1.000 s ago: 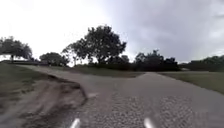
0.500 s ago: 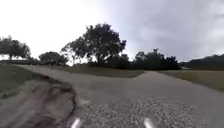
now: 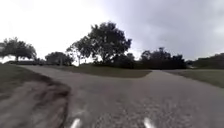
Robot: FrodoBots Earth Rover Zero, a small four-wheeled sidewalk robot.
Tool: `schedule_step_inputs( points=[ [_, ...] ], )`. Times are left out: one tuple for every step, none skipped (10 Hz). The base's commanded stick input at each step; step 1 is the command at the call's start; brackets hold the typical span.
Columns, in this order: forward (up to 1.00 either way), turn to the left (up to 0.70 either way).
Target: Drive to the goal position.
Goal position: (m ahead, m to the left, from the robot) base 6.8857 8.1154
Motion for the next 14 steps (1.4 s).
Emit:
schedule_step_inputs(
  points=[
    [1.00,0.40],
    [1.00,0.40],
    [1.00,0.40],
    [1.00,0.40],
    [1.00,0.40],
    [1.00,0.40],
    [1.00,0.40],
    [1.00,0.30],
    [1.00,0.12],
    [1.00,0.00],
    [1.00,0.00],
    [1.00,0.00],
    [1.00,0.00],
    [1.00,0.00]
  ],
)
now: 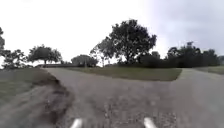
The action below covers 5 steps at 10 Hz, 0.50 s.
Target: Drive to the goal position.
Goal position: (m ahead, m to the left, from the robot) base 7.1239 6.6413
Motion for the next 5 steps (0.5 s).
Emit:
schedule_step_inputs(
  points=[
    [1.00,0.00],
    [1.00,0.00],
    [1.00,0.00],
    [1.00,0.00],
    [1.00,0.04]
  ],
)
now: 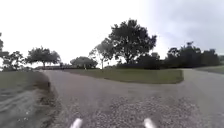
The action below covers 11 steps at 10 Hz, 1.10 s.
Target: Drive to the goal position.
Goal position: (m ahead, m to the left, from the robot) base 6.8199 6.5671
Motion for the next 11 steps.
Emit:
schedule_step_inputs(
  points=[
    [1.00,0.11],
    [1.00,0.18],
    [1.00,0.25],
    [1.00,0.33],
    [1.00,0.40],
    [1.00,0.40],
    [1.00,0.40],
    [1.00,0.40],
    [1.00,0.40],
    [1.00,0.40],
    [1.00,0.40]
  ],
)
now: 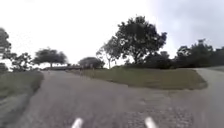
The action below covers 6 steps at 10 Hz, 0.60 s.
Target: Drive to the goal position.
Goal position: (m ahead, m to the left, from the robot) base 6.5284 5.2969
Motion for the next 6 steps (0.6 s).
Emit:
schedule_step_inputs(
  points=[
    [1.00,0.40],
    [1.00,0.40],
    [1.00,0.40],
    [1.00,0.40],
    [1.00,0.40],
    [1.00,0.40]
  ],
)
